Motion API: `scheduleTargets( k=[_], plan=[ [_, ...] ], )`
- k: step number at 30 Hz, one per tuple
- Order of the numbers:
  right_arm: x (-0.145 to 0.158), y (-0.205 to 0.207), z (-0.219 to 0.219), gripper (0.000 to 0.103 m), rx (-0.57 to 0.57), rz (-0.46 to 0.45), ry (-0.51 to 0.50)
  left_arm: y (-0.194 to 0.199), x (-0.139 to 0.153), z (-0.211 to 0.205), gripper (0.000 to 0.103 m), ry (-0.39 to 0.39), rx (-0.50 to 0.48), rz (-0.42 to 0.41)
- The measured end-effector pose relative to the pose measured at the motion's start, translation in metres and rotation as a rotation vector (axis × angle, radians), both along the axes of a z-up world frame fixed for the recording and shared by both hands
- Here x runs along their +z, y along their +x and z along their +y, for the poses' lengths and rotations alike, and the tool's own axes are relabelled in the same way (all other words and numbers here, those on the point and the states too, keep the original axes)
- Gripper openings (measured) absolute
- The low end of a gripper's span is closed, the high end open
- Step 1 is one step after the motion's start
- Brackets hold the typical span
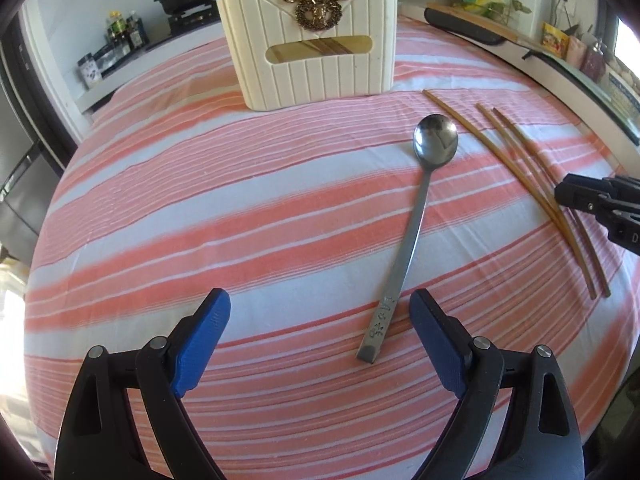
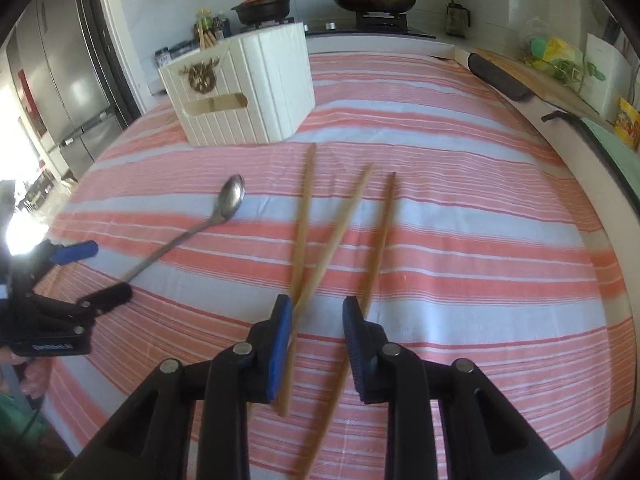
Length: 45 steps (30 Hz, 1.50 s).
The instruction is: Organize utensils
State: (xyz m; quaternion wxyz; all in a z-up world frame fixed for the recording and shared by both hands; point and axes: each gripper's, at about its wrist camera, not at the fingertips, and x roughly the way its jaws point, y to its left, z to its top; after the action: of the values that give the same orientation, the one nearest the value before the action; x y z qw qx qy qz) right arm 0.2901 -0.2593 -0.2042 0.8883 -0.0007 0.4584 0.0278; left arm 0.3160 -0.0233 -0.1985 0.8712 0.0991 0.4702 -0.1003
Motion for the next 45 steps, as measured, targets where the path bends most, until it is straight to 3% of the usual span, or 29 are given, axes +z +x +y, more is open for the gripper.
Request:
scheduleTargets(
  k=[2,4,9,10,12,14,15,16,17,20,22,24,28,30,32,33,39,45],
  plan=[
    [-0.004,-0.002,-0.011,0.027,-0.047,0.048,-0.074,-0.002,0.000,0.007,0.092,-0.003,0.016,0.013],
    [0.002,-0.013,-0.028,0.027,-0.049,0.032,0.020,-0.001,-0.001,0.012,0.092,-0.026,0.021,0.035],
    [0.013,-0.030,-0.048,0.027,-0.069,0.005,0.072,0.002,-0.001,0.009,0.094,-0.004,0.025,0.037],
    [0.012,-0.030,-0.051,0.027,-0.074,0.010,0.081,0.001,0.000,0.007,0.090,0.002,0.020,0.038],
    [0.006,-0.029,-0.057,0.027,-0.103,0.014,0.052,-0.001,0.002,0.004,0.074,-0.022,-0.004,0.057],
    [-0.003,-0.030,-0.063,0.027,-0.137,0.017,0.005,-0.004,0.004,0.000,0.048,-0.046,-0.030,0.075],
    [-0.006,-0.032,-0.065,0.027,-0.151,0.009,-0.032,-0.006,0.004,-0.003,0.040,-0.050,-0.045,0.081],
    [-0.007,-0.034,-0.067,0.027,-0.153,-0.021,-0.055,-0.008,0.005,-0.007,0.023,-0.056,-0.060,0.087],
    [-0.008,-0.035,-0.069,0.031,-0.156,-0.034,-0.065,-0.009,0.006,-0.010,0.015,-0.060,-0.067,0.095],
    [-0.010,-0.039,-0.073,0.032,-0.164,-0.064,-0.047,-0.013,0.006,-0.016,0.010,-0.061,-0.045,0.108],
    [-0.010,-0.039,-0.073,0.032,-0.163,-0.073,-0.052,-0.017,0.006,-0.014,0.008,-0.126,0.014,0.151],
    [-0.010,-0.040,-0.073,0.032,-0.167,-0.080,-0.051,-0.025,0.007,-0.015,0.008,-0.193,0.065,0.181],
    [-0.010,-0.040,-0.075,0.033,-0.169,-0.086,-0.034,-0.039,0.007,-0.025,0.010,-0.180,0.110,0.149],
    [-0.010,-0.041,-0.078,0.033,-0.170,-0.090,-0.009,-0.041,0.007,-0.027,0.023,-0.177,0.114,0.139],
    [-0.010,-0.043,-0.082,0.033,-0.175,-0.097,0.024,-0.041,0.009,-0.027,0.061,-0.165,0.136,0.120],
    [-0.010,-0.044,-0.084,0.033,-0.178,-0.100,0.038,-0.041,0.010,-0.027,0.066,-0.150,0.149,0.101],
    [-0.009,-0.046,-0.087,0.033,-0.190,-0.113,0.068,-0.042,0.013,-0.025,0.067,-0.085,0.162,0.046],
    [-0.009,-0.046,-0.083,0.035,-0.193,-0.116,0.032,-0.045,0.012,-0.021,0.067,-0.085,0.165,0.032]
  ],
)
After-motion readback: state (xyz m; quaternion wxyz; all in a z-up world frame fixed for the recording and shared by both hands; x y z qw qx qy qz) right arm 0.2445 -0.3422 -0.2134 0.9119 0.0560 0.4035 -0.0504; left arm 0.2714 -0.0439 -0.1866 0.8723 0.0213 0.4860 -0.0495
